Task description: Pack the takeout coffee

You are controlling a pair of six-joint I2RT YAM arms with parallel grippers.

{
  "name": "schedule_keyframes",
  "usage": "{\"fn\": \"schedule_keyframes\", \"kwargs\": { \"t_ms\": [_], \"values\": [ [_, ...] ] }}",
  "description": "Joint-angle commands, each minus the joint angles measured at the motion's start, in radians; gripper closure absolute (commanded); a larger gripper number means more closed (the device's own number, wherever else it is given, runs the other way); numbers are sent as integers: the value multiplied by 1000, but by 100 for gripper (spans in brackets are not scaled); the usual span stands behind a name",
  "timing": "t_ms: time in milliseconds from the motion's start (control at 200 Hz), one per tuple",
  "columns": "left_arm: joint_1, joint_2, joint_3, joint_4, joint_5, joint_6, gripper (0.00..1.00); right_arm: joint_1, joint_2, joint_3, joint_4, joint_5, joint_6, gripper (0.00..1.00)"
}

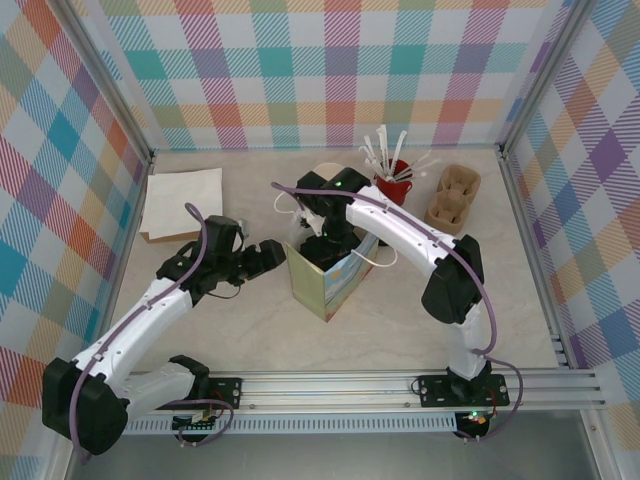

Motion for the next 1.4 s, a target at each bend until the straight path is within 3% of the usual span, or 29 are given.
{"fn": "schedule_keyframes", "kwargs": {
  "t_ms": [0,140,370,475,695,875,1395],
  "values": [
    [-7,-47,31,-66,-27,25,13,-11,-66,-25,-21,18,31,24],
    [50,-74,172,-233,-82,114,8,-24,-110,-86,5,11,32,24],
    [202,49,392,-250,83,207,8,-26,-143,-118,30,-2,15,25],
    [209,163,493,-228,130,259,9,-29,-150,-125,40,-10,14,25],
    [212,430,636,-176,353,314,14,-38,-152,-121,38,-9,5,25],
    [211,547,685,-130,494,335,17,-43,-152,-122,31,-15,-1,25],
    [202,600,729,-102,551,342,22,-47,-141,-112,23,-14,-9,25]
  ]
}}
